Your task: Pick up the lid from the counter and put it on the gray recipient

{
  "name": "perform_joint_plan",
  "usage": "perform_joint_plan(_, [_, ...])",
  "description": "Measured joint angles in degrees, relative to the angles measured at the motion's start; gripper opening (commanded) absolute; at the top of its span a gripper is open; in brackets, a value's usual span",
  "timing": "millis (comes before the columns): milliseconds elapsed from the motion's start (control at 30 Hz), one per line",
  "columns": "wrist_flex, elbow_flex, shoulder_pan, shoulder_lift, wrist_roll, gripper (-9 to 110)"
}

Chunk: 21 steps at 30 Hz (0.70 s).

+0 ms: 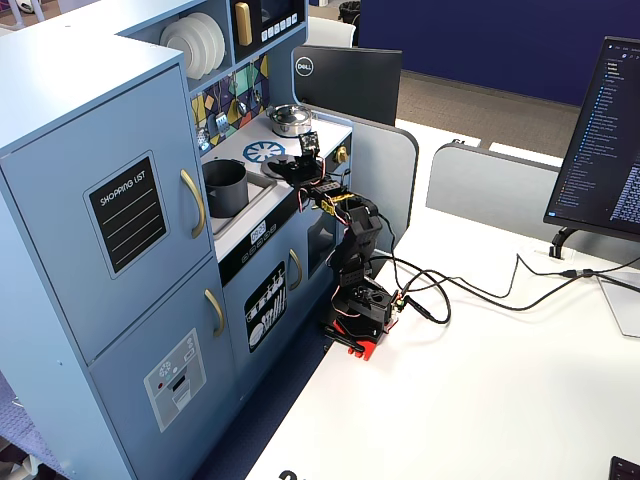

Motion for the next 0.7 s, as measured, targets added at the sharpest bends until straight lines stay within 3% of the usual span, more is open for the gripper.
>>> perform_joint_plan(300, [-0.79, -4.48, -1.58, -6.50, 1.49, 21])
perform_joint_plan(467, [-0.79, -5.36, -2.29, -7.56, 1.67, 0])
perform_joint_plan(700, [-0.79, -5.54, -3.43, -7.91, 1.58, 0])
